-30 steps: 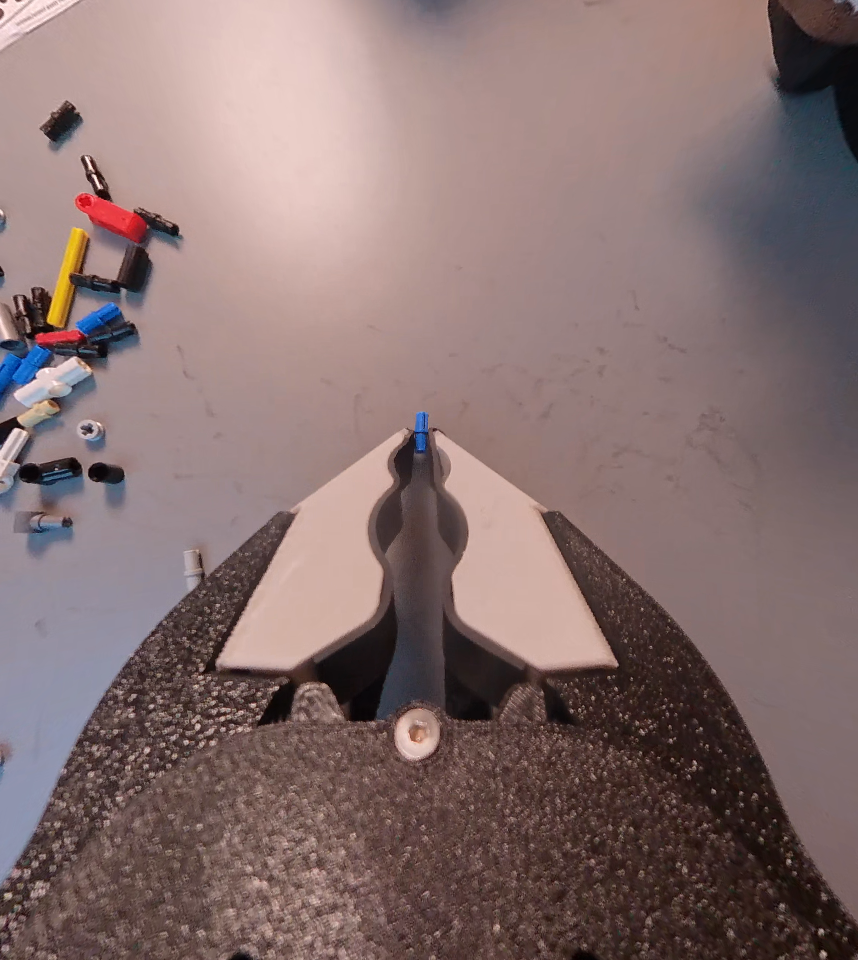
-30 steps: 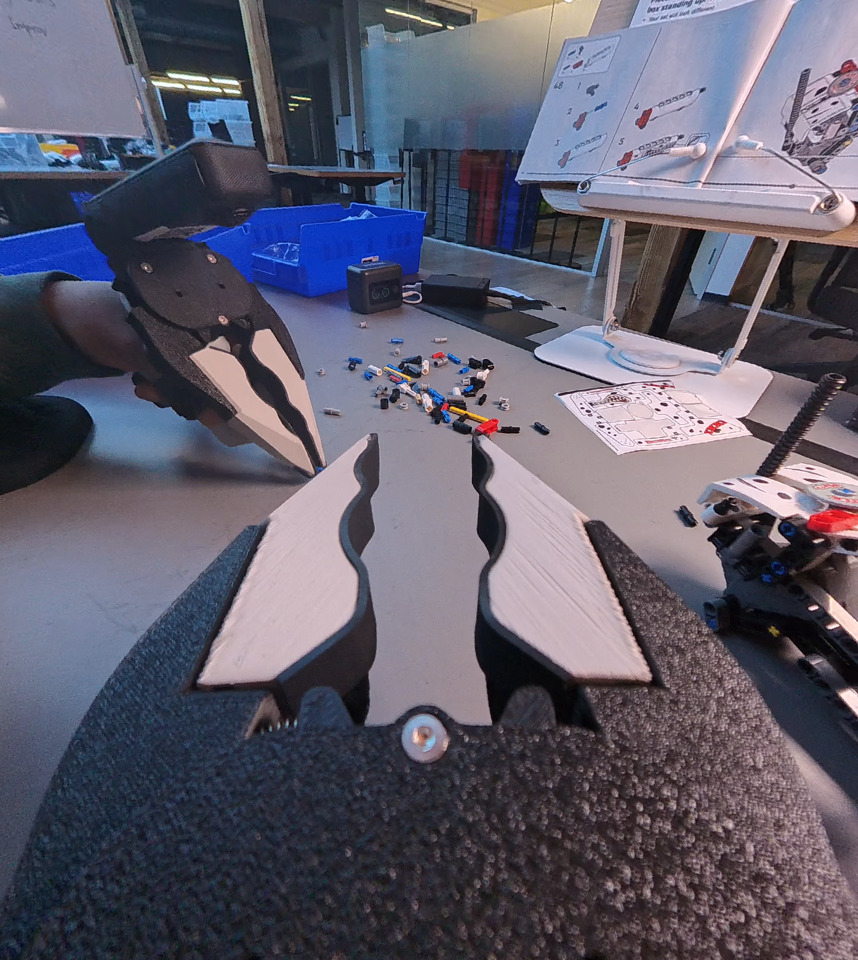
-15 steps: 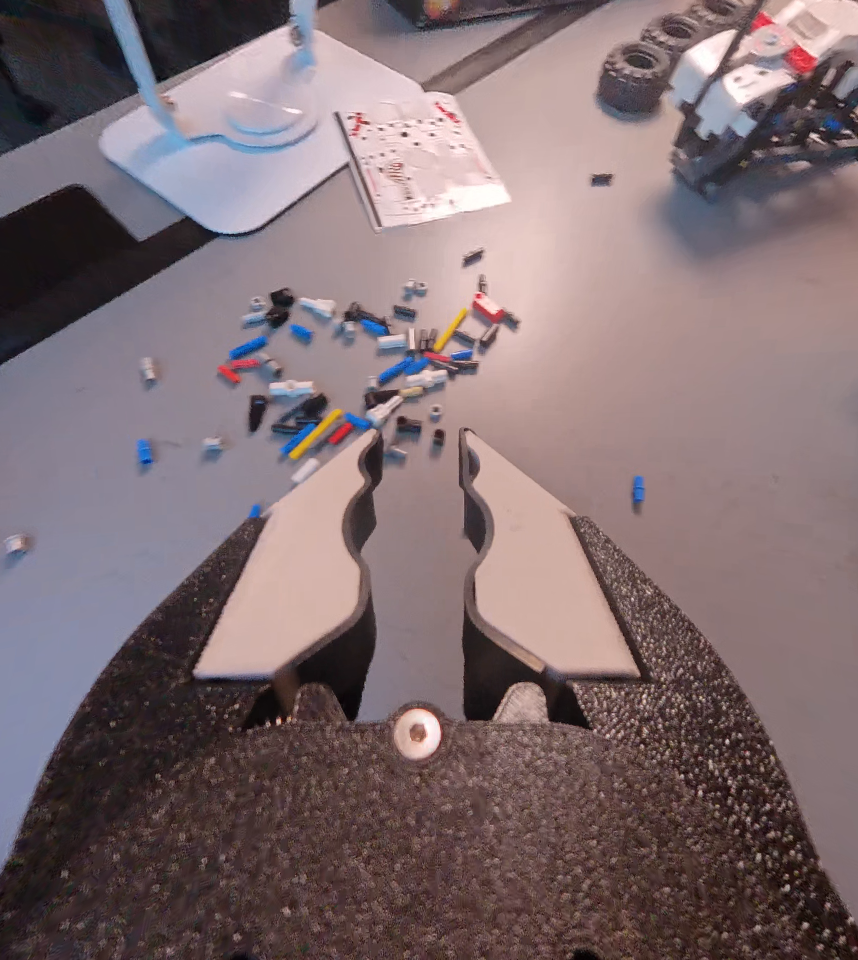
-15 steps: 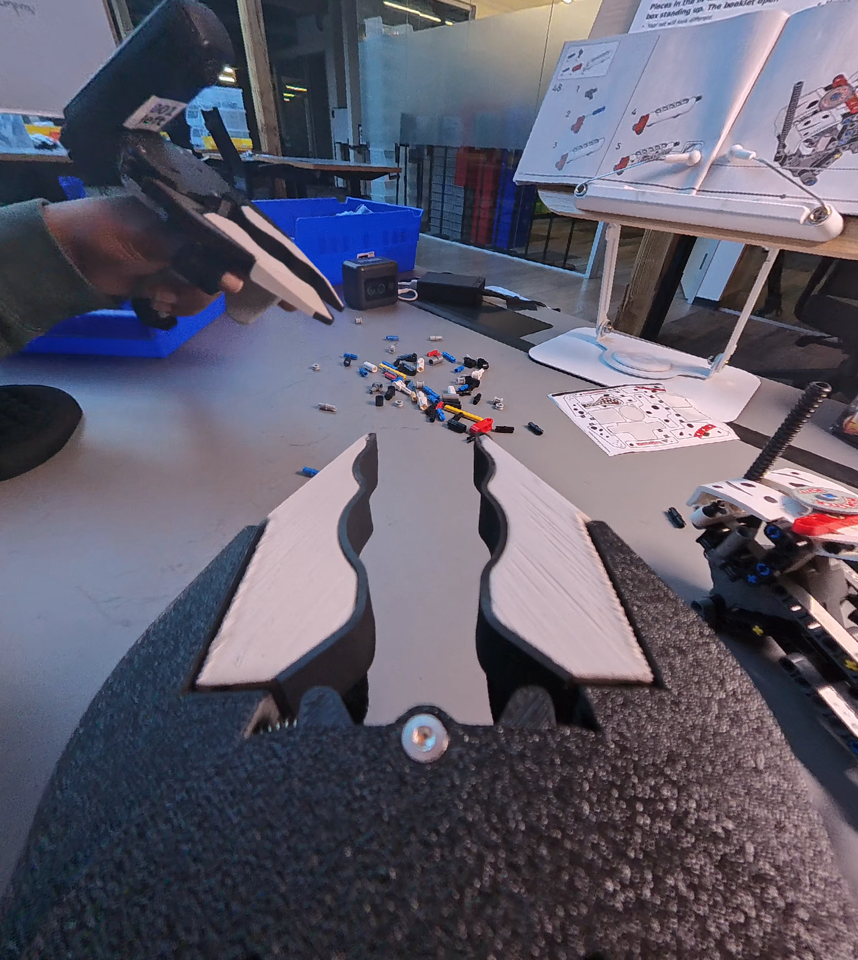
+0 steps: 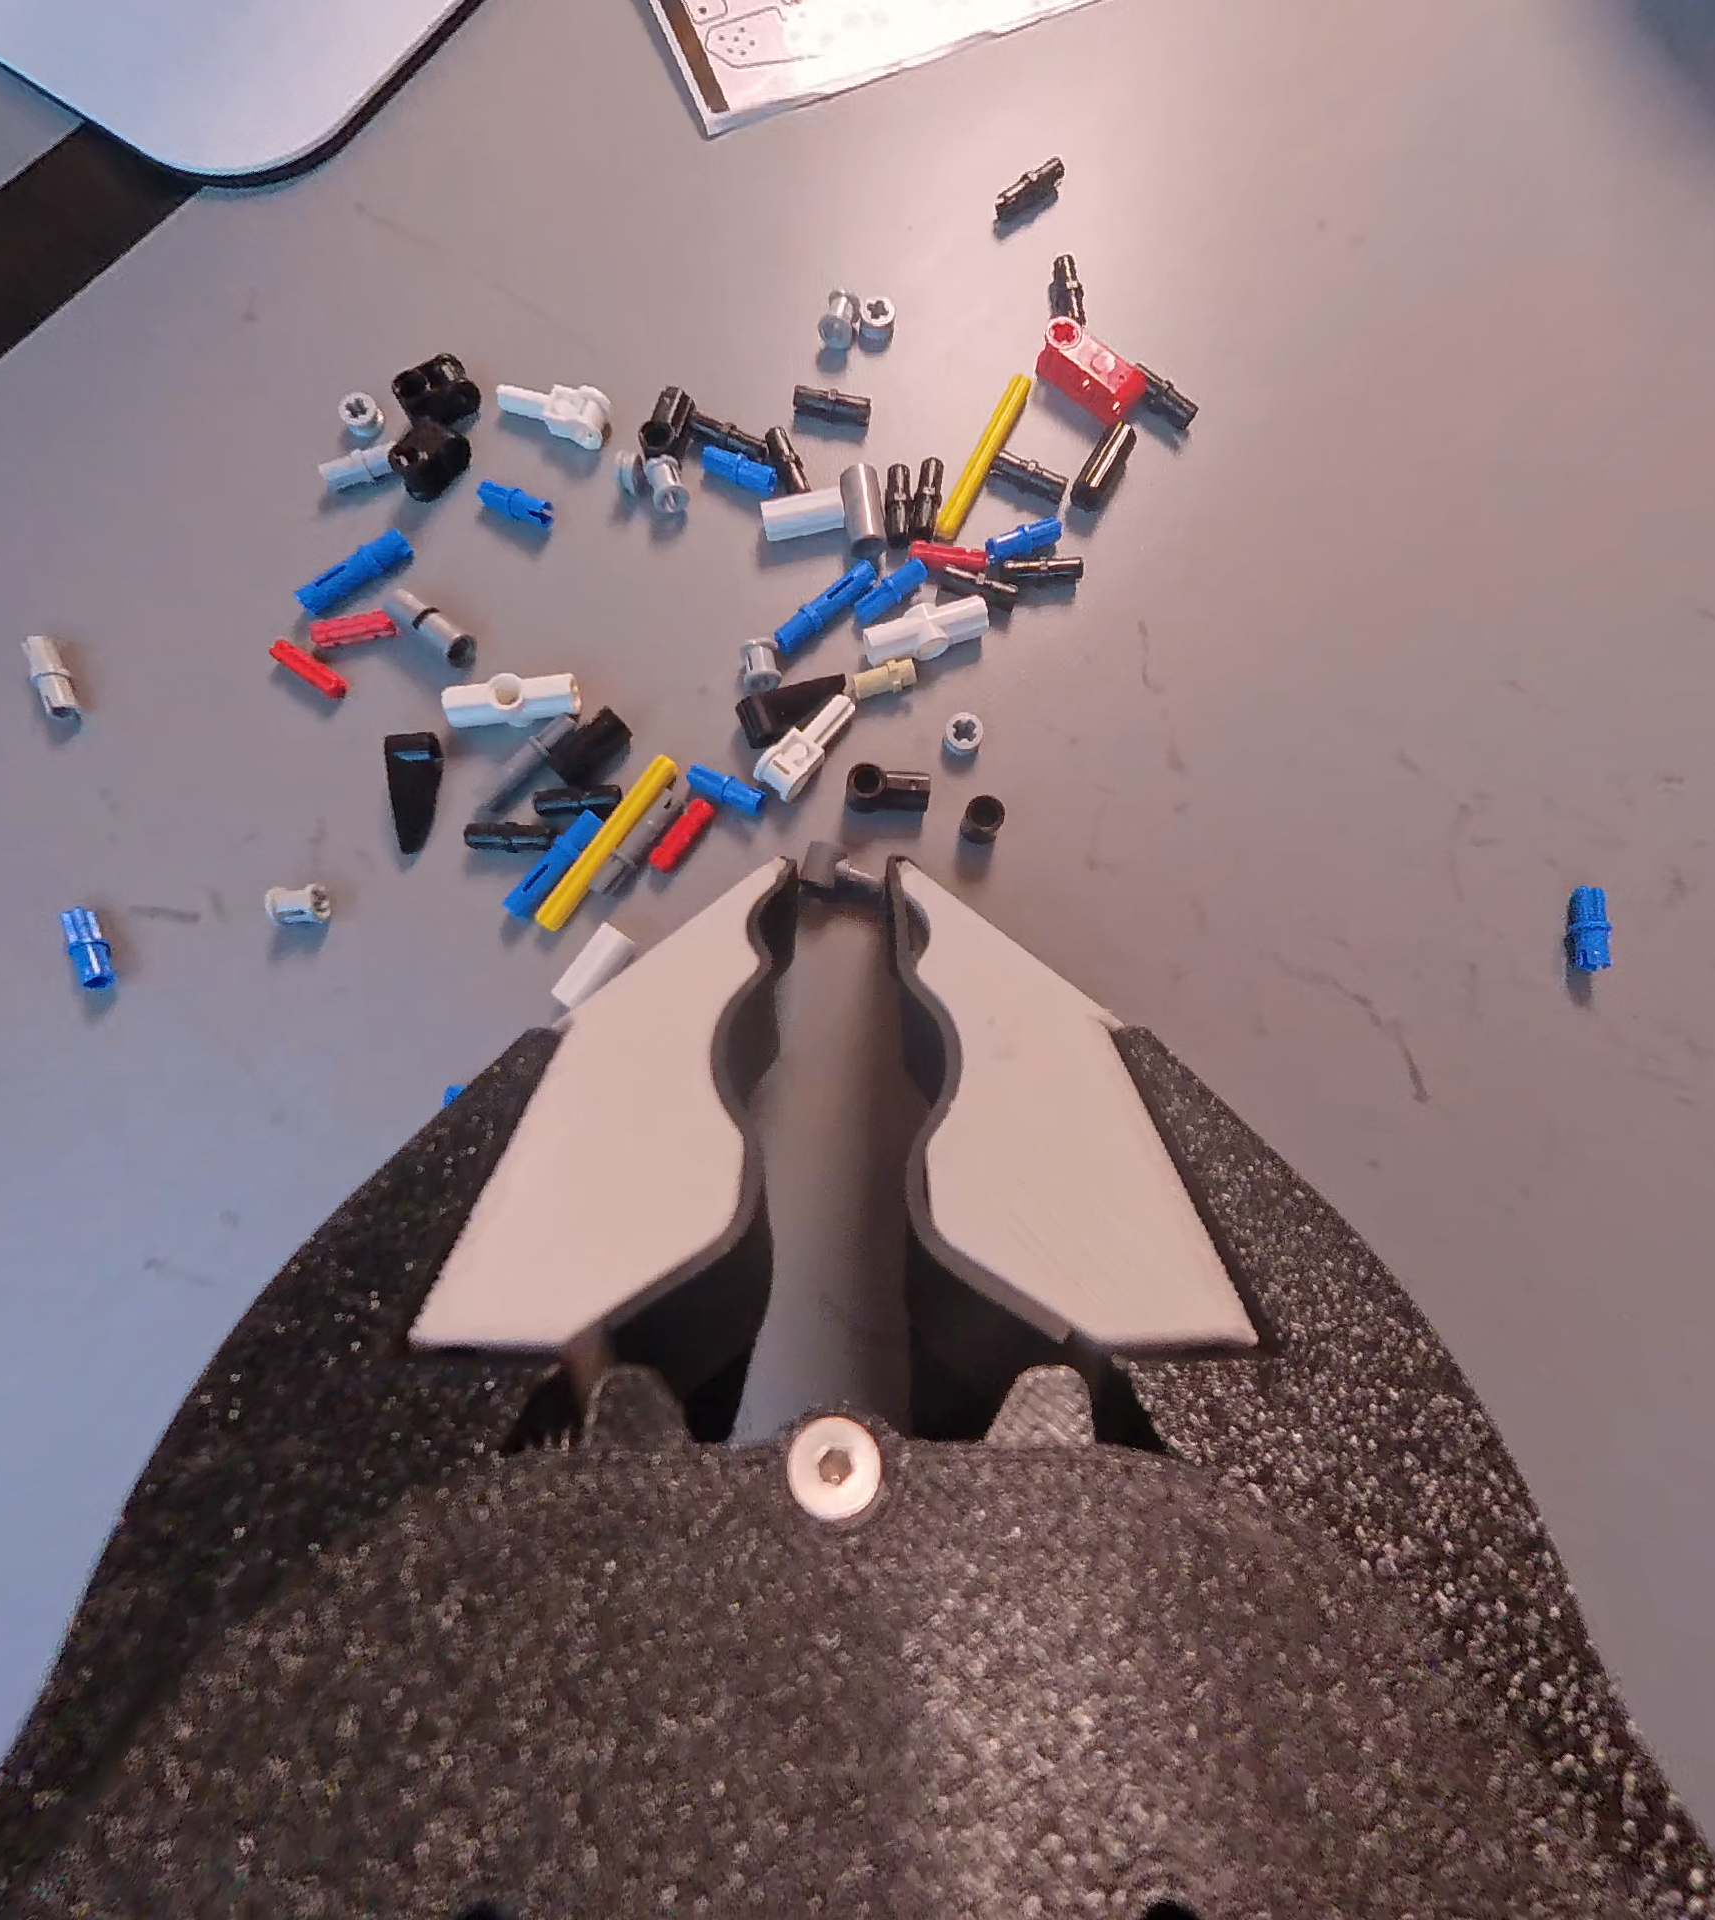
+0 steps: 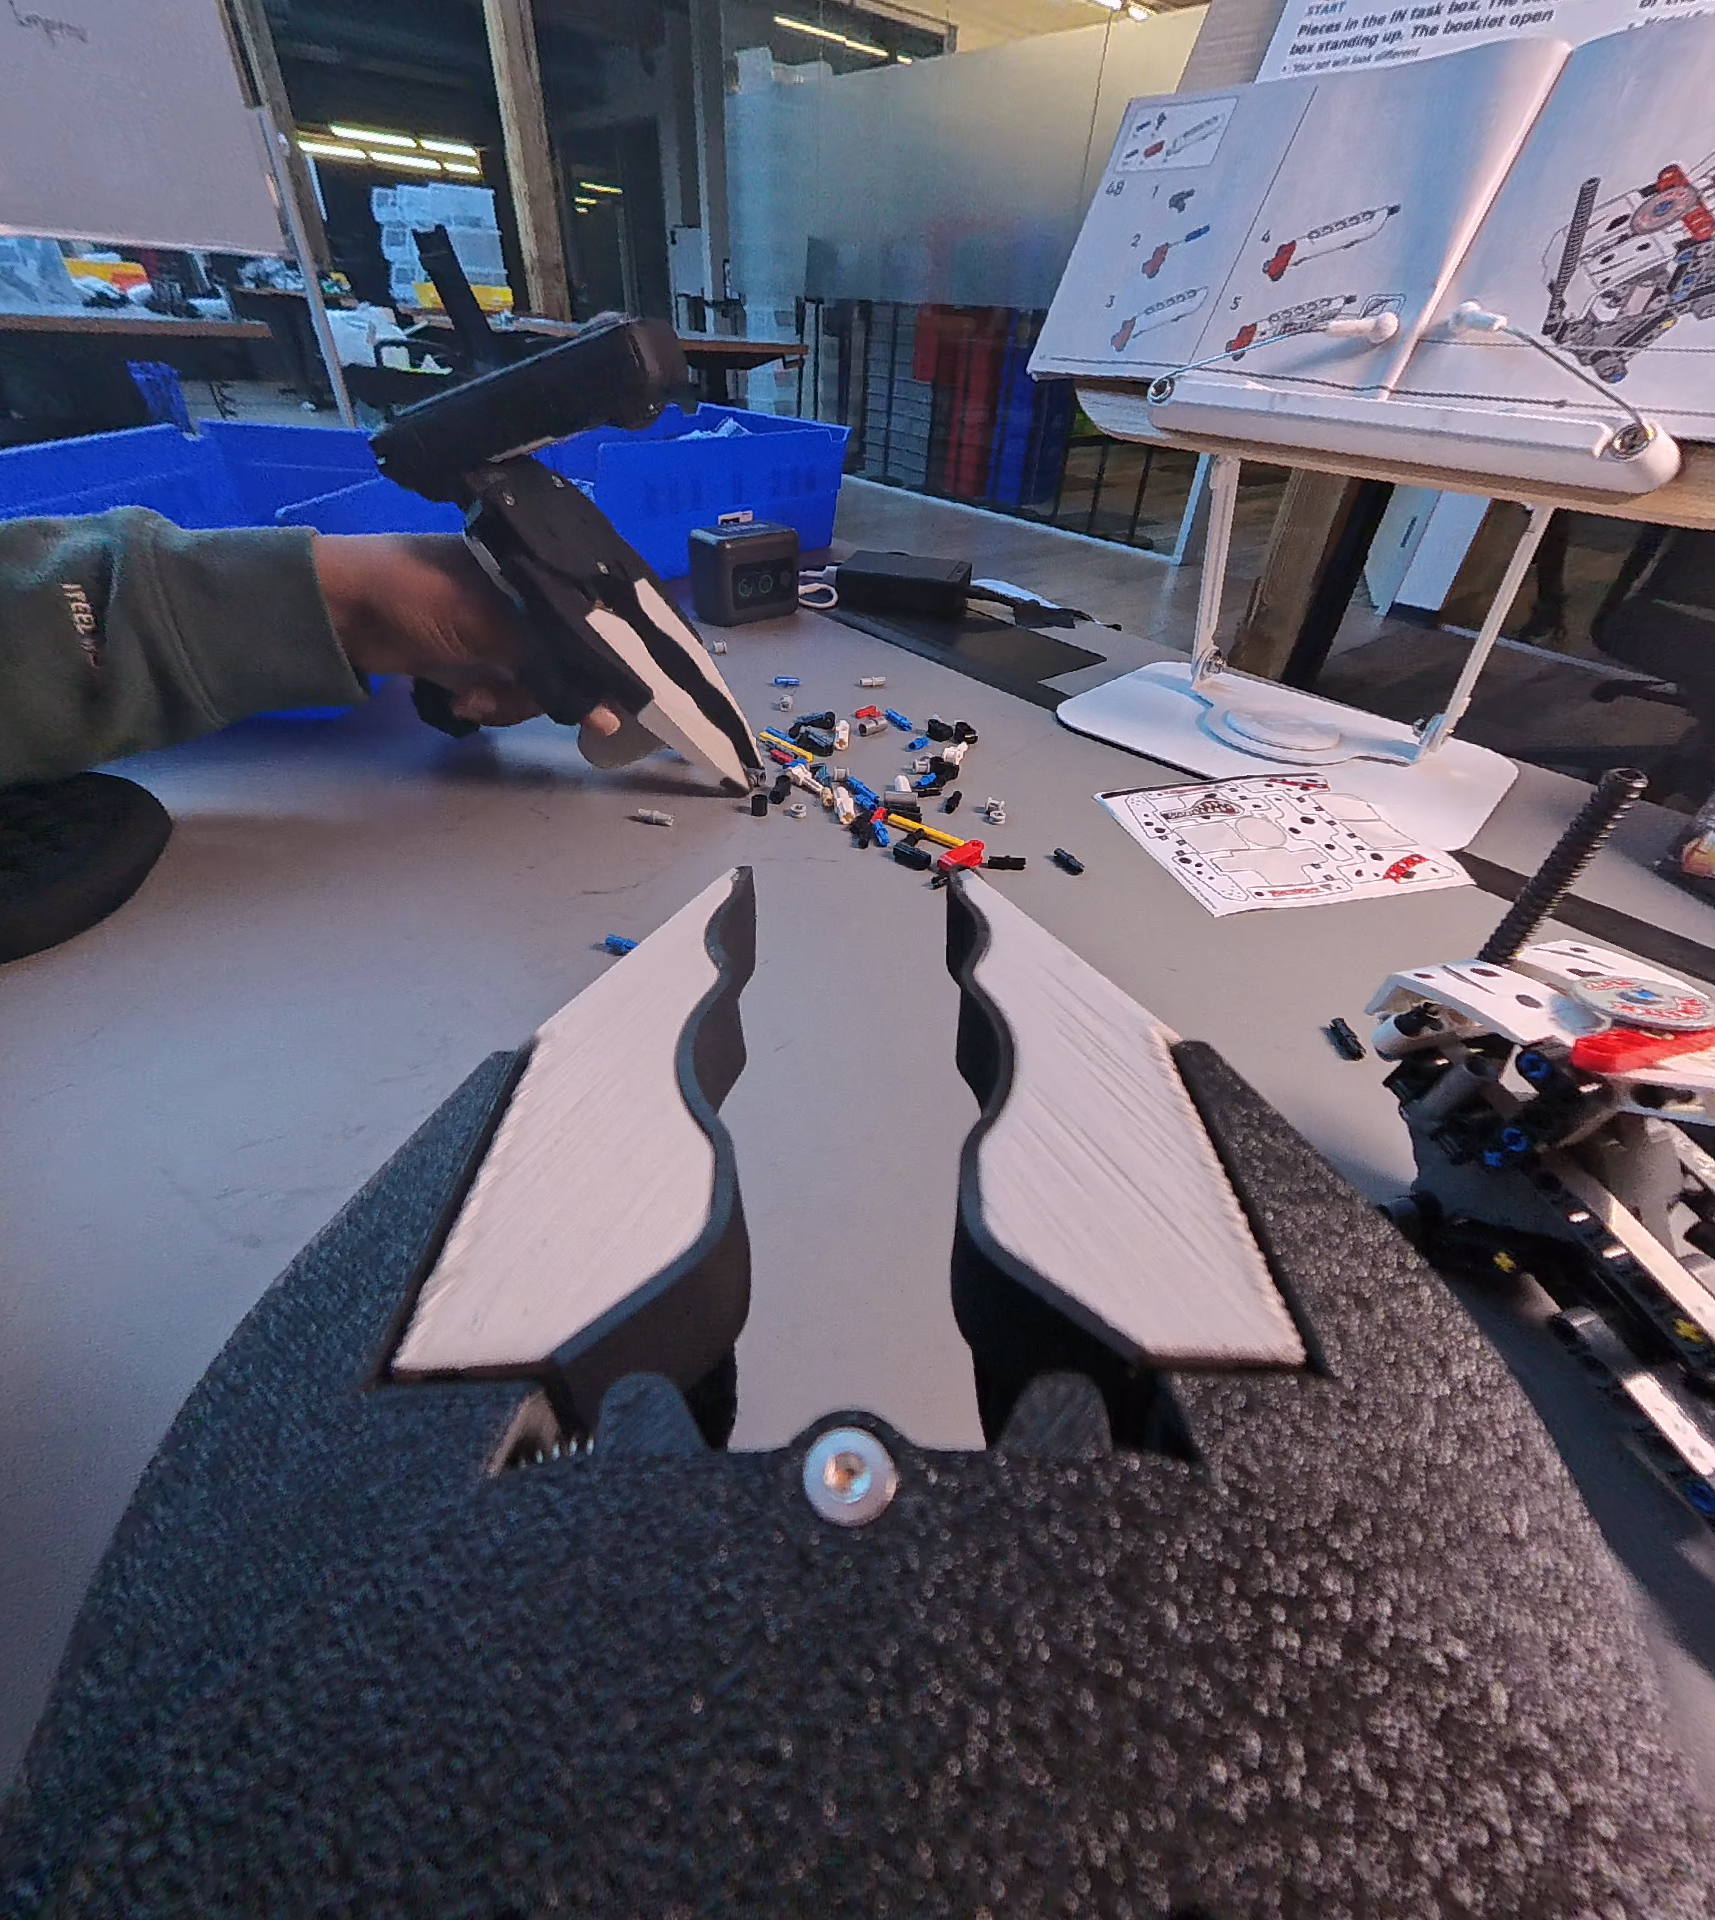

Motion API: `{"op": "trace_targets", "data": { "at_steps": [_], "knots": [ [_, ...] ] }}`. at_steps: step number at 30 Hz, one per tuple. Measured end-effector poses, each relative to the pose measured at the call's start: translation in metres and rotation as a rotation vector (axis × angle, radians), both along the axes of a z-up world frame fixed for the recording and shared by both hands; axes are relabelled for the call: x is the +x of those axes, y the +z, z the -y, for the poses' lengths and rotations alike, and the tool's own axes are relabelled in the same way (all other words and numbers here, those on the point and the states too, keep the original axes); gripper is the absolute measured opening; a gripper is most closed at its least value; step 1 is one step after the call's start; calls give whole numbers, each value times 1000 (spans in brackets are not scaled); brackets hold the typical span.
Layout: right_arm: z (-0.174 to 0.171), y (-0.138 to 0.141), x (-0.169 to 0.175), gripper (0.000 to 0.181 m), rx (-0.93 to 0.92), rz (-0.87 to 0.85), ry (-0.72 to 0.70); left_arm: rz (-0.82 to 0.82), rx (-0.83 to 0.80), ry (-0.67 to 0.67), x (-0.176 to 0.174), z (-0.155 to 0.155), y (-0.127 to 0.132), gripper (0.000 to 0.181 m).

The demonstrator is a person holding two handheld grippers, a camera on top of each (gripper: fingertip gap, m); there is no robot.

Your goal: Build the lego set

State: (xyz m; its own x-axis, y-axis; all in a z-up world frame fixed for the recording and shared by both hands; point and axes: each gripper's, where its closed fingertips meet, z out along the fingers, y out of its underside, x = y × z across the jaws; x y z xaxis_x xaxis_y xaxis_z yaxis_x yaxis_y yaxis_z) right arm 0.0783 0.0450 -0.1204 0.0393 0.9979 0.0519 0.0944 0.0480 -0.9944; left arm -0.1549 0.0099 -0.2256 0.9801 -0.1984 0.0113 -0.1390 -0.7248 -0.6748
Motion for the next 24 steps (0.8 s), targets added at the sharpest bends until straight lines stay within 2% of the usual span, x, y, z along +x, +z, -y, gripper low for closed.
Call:
{"op": "trace_targets", "data": {
  "at_steps": [5, 7, 10, 12, 15, 17, 24],
  "knots": [
    [1, 0, 0, 36, 11, 3, 4, -9, 4, 16, -3, 1, 1, 16],
    [1, 0, 0, 36, 14, 3, 1, 15, 33, 8, 3, 4, 13, 16],
    [0, 0, 1, 36, 11, 0, -4, 111, 99, -133, 50, 18, 47, 16],
    [-1, -1, 0, 36, 6, 5, -4, 132, 131, -249, 90, 28, 56, 16],
    [-1, -3, -1, 36, 8, 16, -4, 78, 110, -396, 139, 38, 40, 16],
    [-1, -5, -2, 36, 14, 21, -4, 39, 90, -448, 156, 41, 27, 16],
    [-2, -4, -1, 36, 17, 17, -9, -34, 45, -454, 159, 38, 5, 16]
  ]
}}
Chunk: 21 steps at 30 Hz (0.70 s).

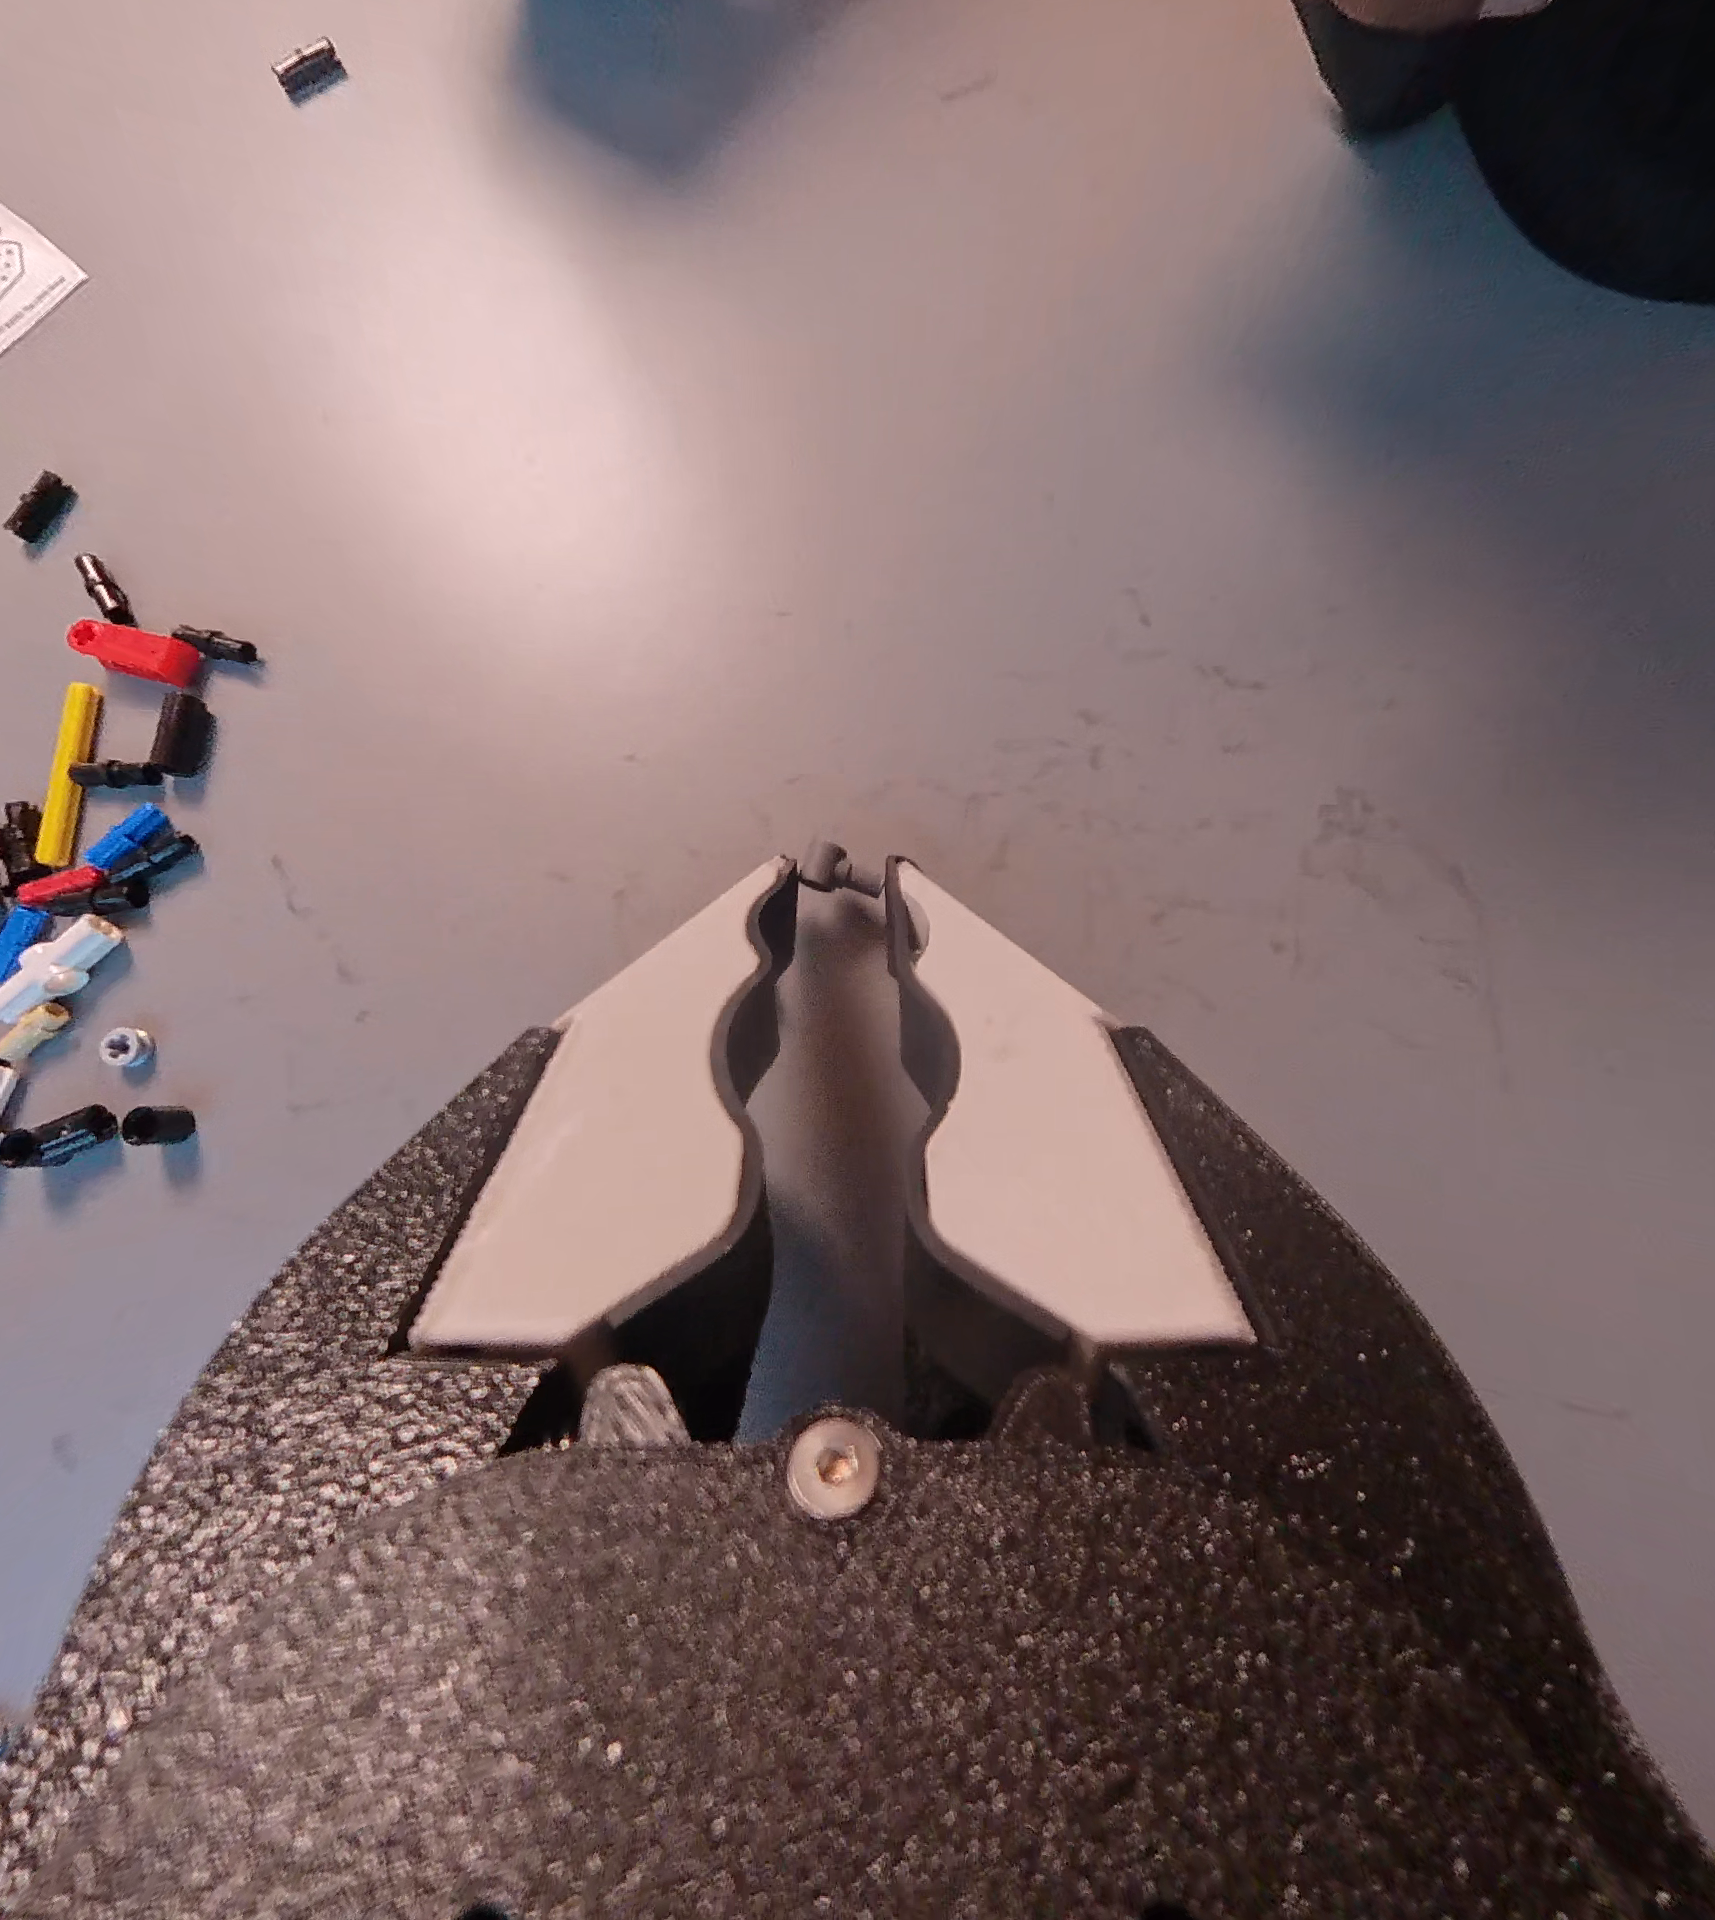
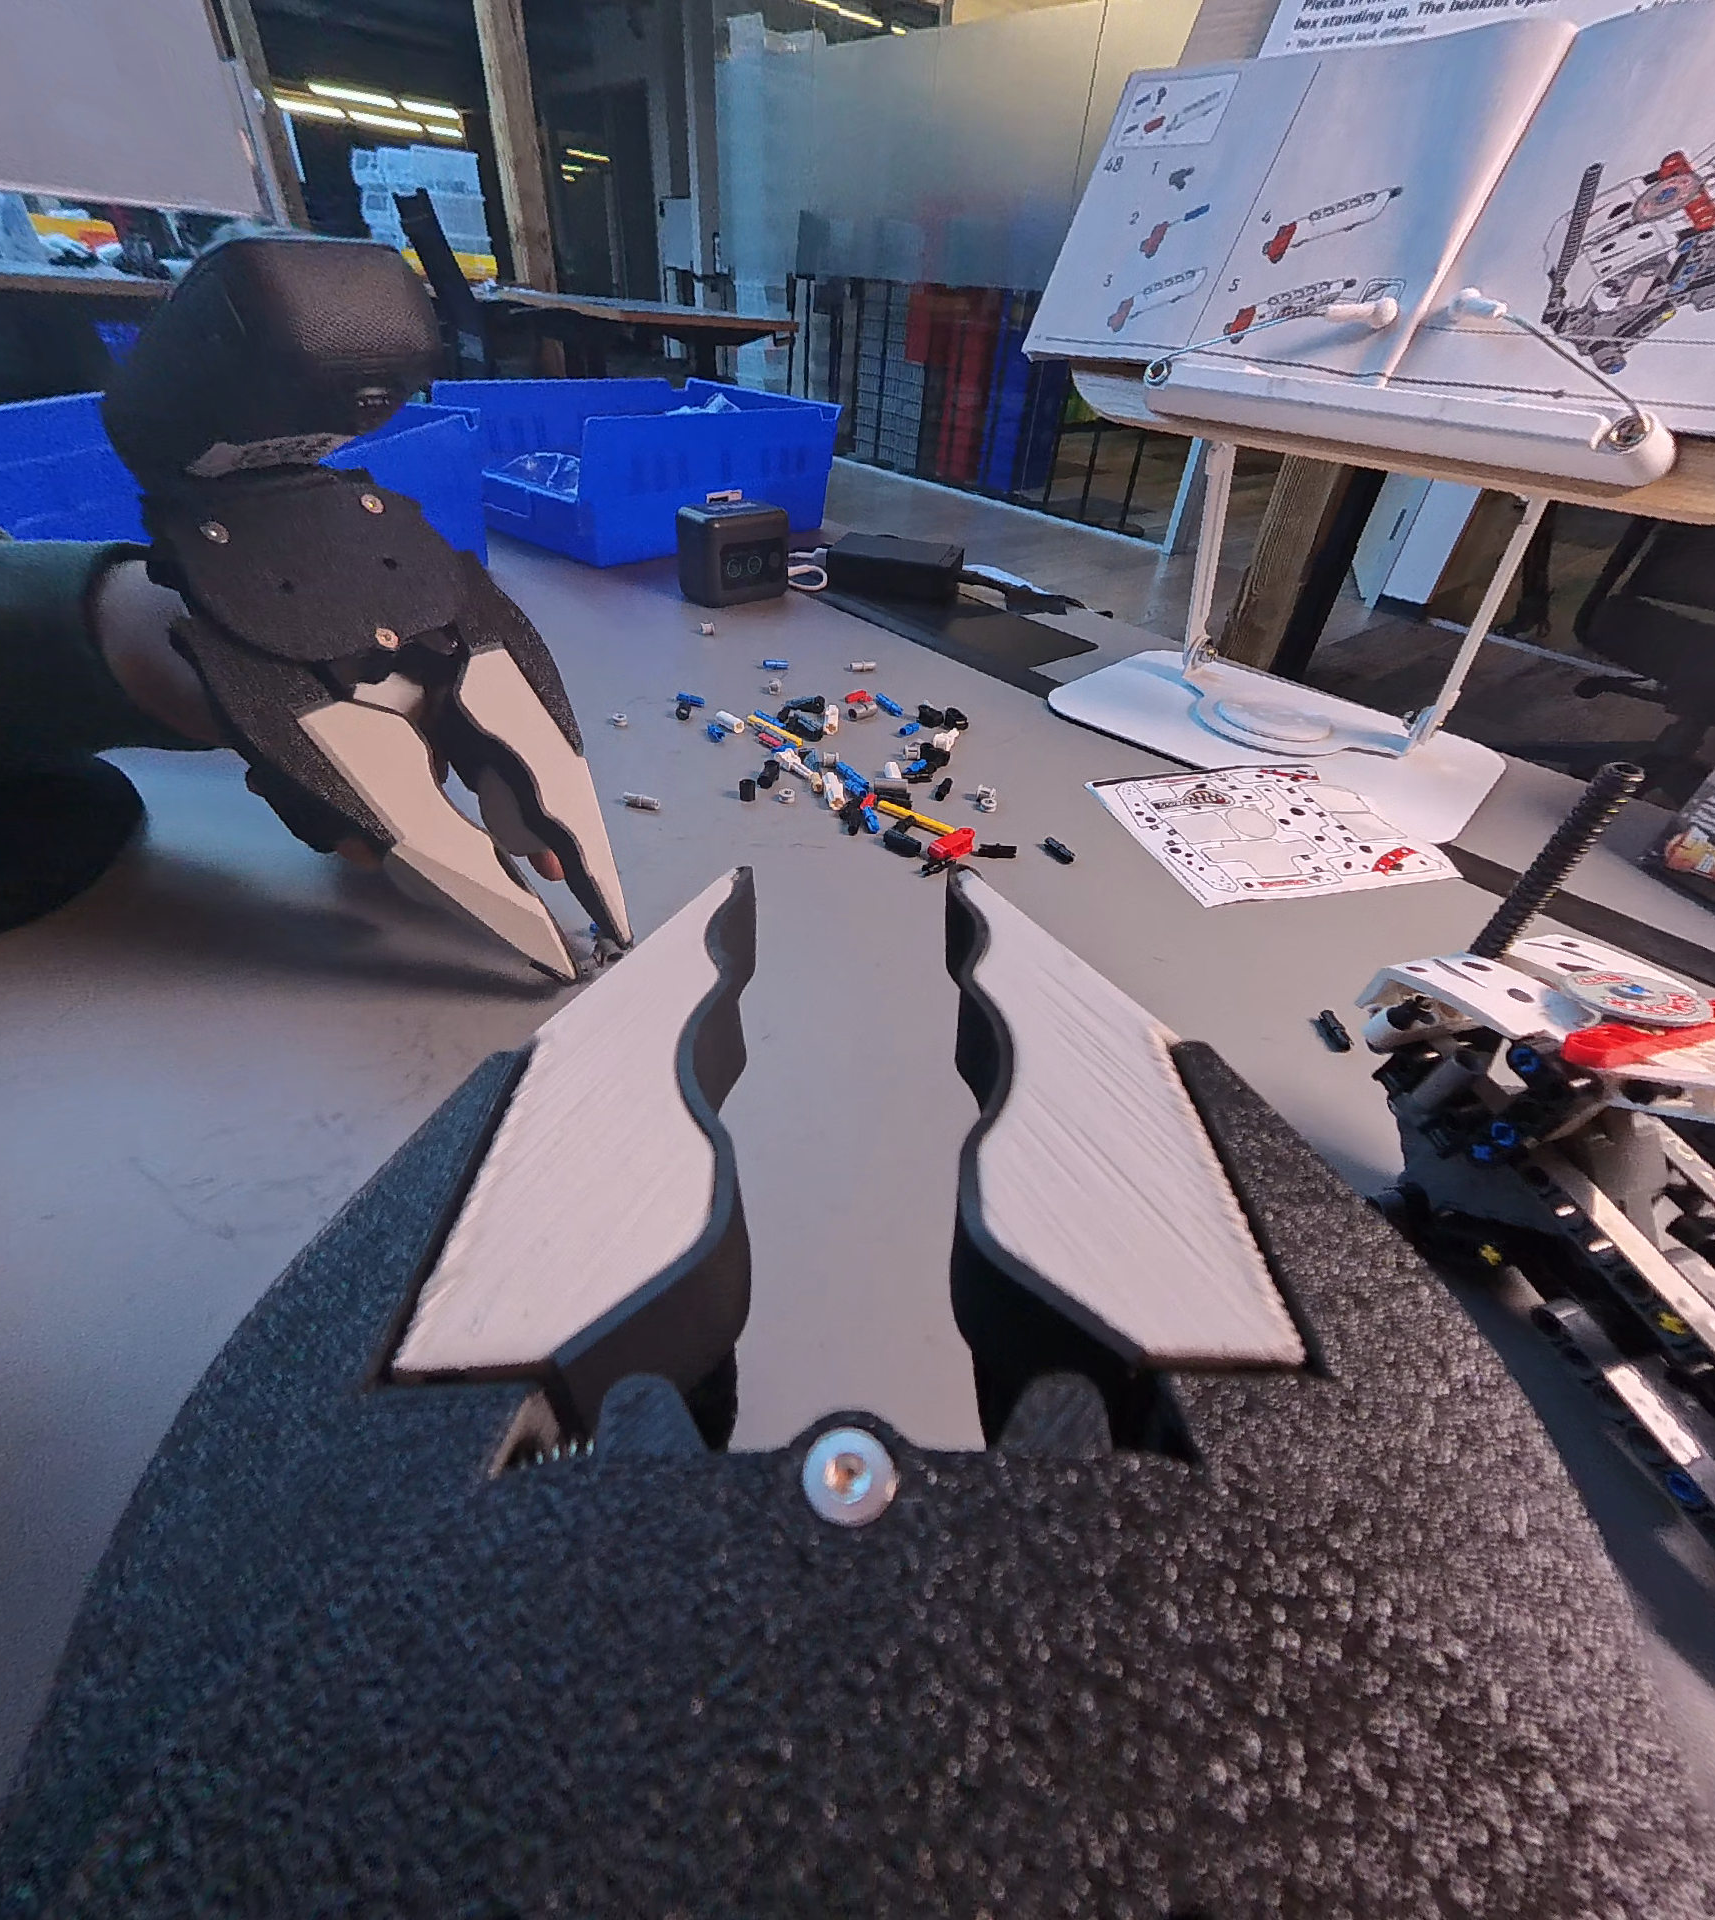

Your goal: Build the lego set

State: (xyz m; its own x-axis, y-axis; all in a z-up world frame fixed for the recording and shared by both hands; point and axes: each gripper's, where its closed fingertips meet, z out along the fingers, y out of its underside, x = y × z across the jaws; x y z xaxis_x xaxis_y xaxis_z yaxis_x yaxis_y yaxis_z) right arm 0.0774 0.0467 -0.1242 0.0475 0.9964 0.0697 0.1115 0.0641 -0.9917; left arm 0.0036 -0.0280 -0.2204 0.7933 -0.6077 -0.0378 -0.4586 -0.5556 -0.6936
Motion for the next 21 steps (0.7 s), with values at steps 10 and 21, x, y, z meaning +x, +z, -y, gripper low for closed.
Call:
{"op": "trace_targets", "data": {
  "at_steps": [10, 21],
  "knots": [
    [2, 0, 0, 36, 9, 3, 9, -1, 8, 13, -9, 1, 3, 28],
    [2, 2, 1, 36, 11, -2, 13, 59, 168, 639, -183, -11, 36, 24]
  ]
}}
